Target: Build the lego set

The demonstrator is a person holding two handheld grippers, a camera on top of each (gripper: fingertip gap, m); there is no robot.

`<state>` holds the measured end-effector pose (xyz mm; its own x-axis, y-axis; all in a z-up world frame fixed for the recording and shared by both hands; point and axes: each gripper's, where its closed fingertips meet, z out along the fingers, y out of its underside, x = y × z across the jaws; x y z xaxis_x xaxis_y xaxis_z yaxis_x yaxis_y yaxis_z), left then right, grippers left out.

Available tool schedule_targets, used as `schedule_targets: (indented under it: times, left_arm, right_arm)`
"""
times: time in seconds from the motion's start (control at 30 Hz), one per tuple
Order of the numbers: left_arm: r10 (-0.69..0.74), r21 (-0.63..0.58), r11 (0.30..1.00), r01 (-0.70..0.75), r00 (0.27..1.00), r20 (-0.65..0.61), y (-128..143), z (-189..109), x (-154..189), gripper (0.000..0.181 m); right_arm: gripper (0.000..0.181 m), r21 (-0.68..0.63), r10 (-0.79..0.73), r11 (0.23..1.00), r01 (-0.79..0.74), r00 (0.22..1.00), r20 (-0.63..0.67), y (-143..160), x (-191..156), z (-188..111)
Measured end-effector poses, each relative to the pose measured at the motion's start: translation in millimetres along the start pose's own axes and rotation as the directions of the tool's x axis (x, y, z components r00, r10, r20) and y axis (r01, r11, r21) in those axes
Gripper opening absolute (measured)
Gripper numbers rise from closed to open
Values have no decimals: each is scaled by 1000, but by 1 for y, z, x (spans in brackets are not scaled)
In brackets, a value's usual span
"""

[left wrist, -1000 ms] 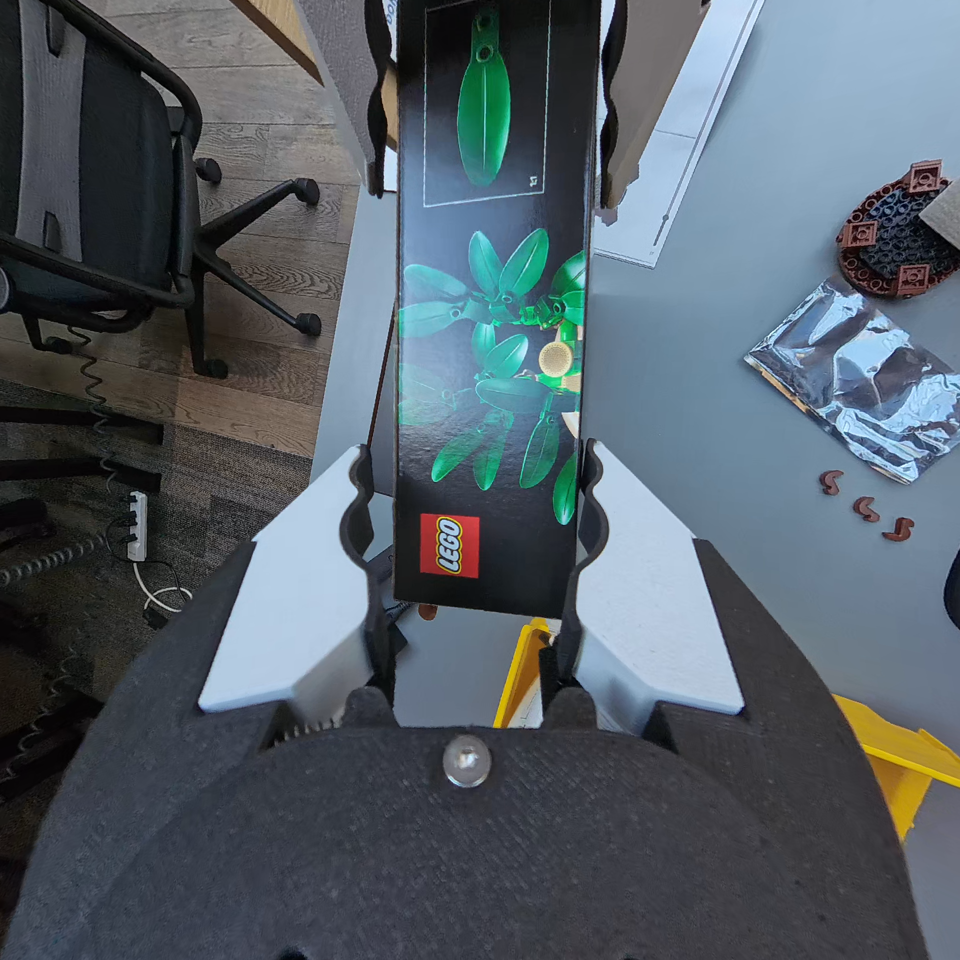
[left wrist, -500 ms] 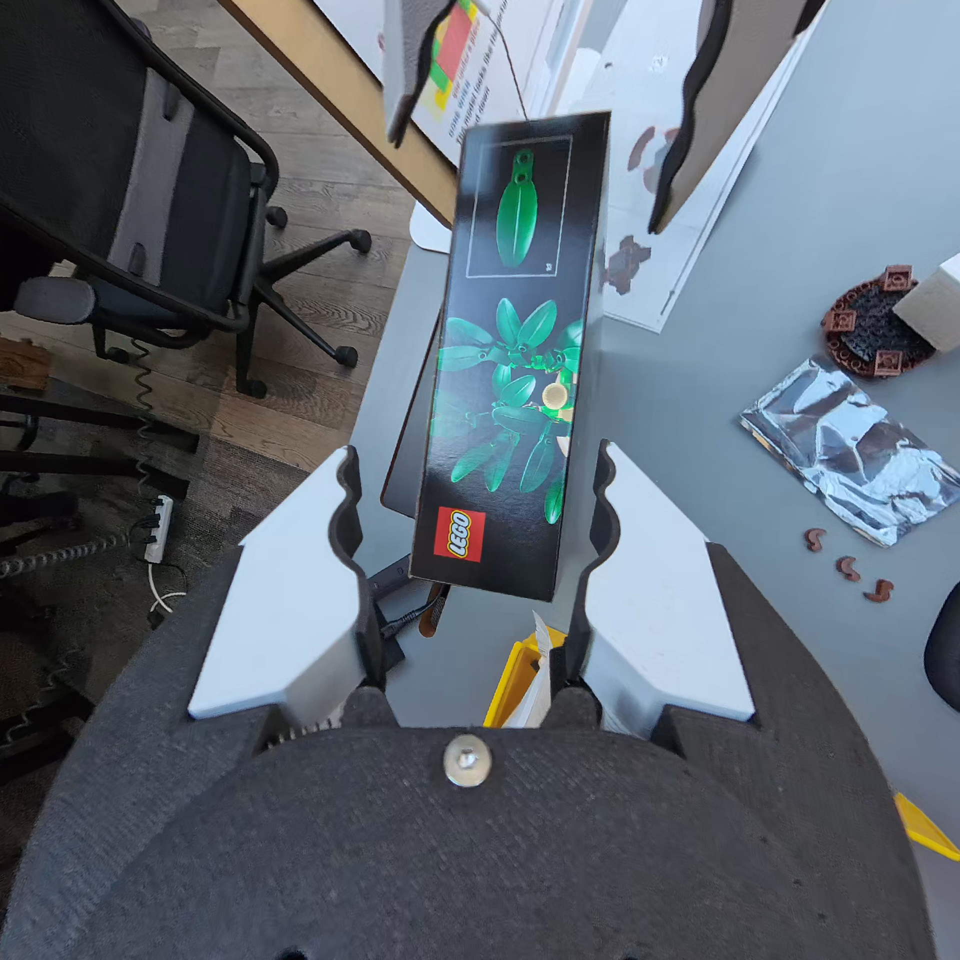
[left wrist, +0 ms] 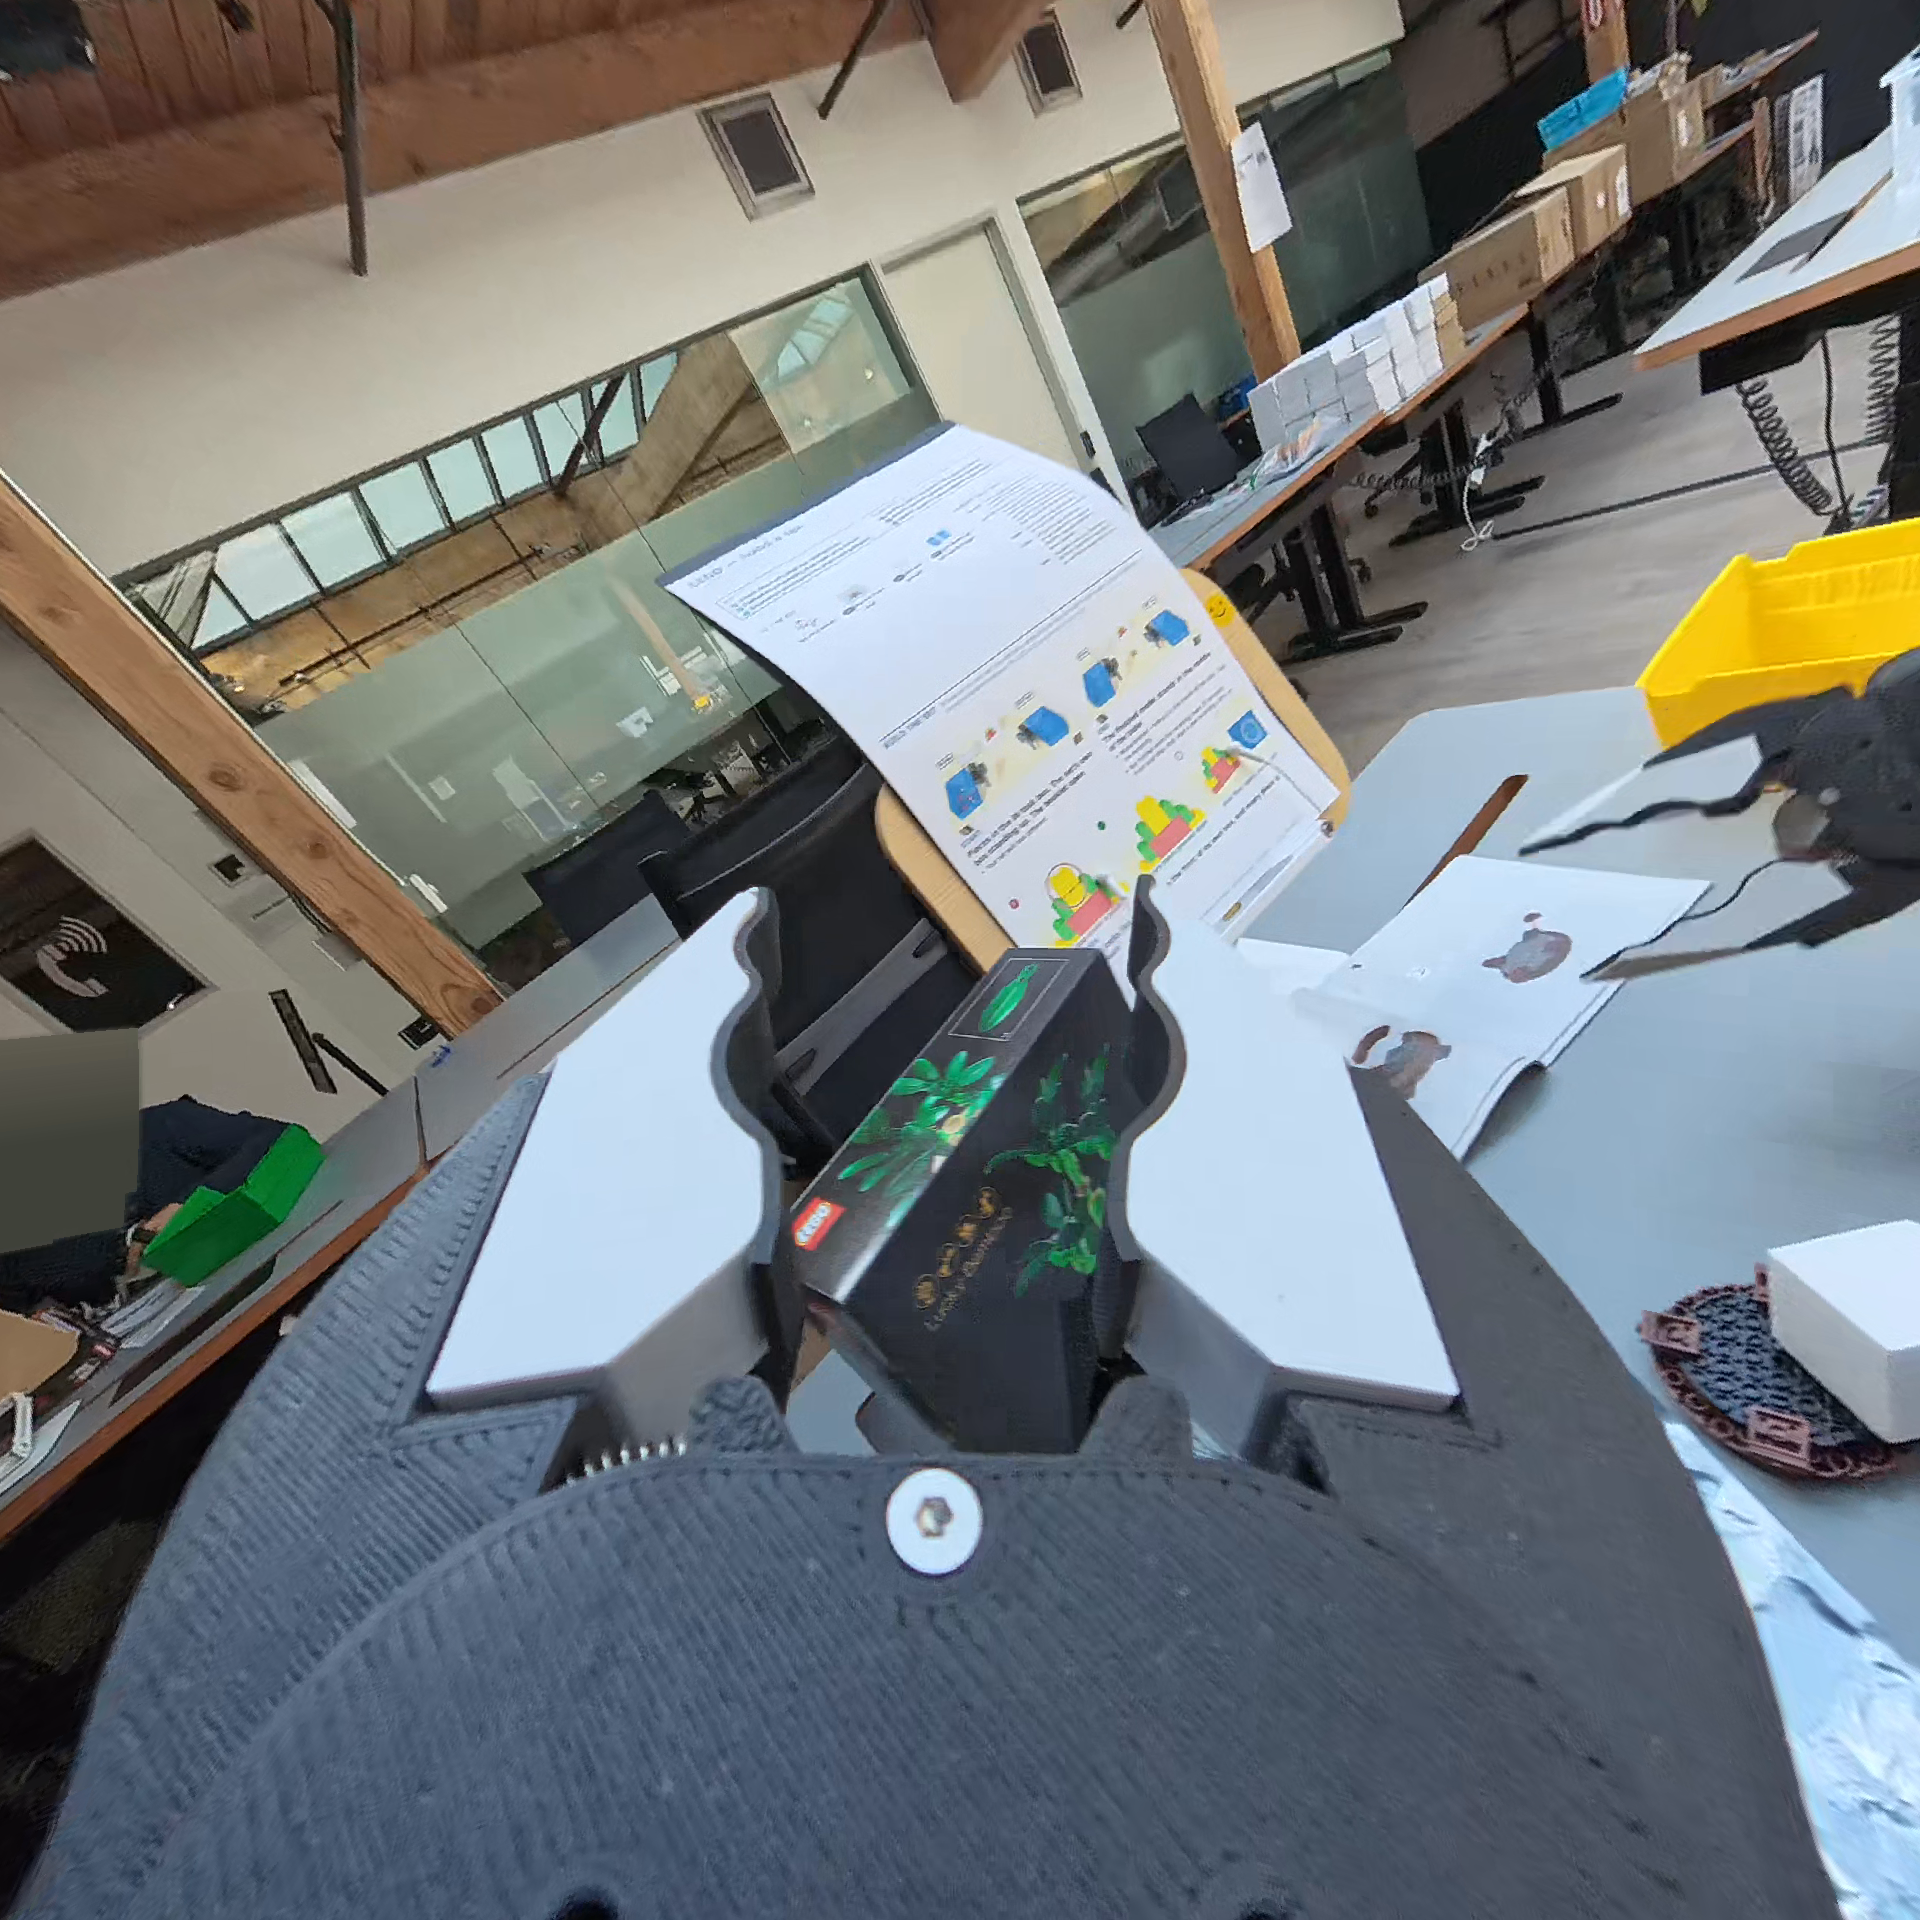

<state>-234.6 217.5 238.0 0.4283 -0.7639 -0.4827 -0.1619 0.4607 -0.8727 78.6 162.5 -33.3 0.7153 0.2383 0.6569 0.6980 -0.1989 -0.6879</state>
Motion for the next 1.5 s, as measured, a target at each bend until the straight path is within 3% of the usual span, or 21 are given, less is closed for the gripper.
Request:
schedule_targets:
  times: [0.17,0.27,0.43,0.5,0.53,0.63,0.73,0.93,1.03,1.13,1.33,1.5]
  left_arm:
    - [14,-27,1000,-15,999,-52,-9,-18,72,60]
    - [-90,-32,996,87,987,-134,-15,-29,102,58]
    - [-154,-64,987,145,973,-173,-16,-41,114,57]
    - [-147,-77,988,135,973,-180,-11,-41,115,55]
    - [-153,-90,986,138,969,-192,-7,-39,118,53]
    - [-213,-180,969,170,943,-256,15,-27,136,53]
    - [-287,-308,932,192,910,-300,52,-9,158,49]
    - [-578,-556,757,342,748,-326,130,39,209,62]
    - [-646,-618,693,371,700,-305,160,66,229,60]
    - [-673,-635,670,384,676,-301,171,83,245,61]
    - [-566,-613,735,290,761,-318,179,95,261,62]
    - [-495,-526,794,305,826,-269,172,92,237,58]
  right_arm:
    - [57,-184,85,980,-70,994,72,45,-45,35]
    - [55,-263,229,945,-195,968,105,62,-57,55]
    - [43,-279,232,935,-218,973,19,71,-49,73]
    - [17,-303,225,929,-212,974,7,74,-50,77]
    - [13,-308,209,930,-200,978,-5,74,-48,78]
    - [2,-319,153,935,-156,988,-34,68,-38,73]
    - [0,-308,213,928,-211,977,-28,55,-24,60]
    - [0,-309,318,900,-307,948,-14,36,8,35]
    - [0,-322,359,884,-338,933,7,34,11,26]
    - [0,-325,371,880,-346,929,14,36,8,16]
    - [0,-310,401,875,-371,915,39,40,-2,7]
    - [0,-326,371,884,-336,927,51,47,-16,1]
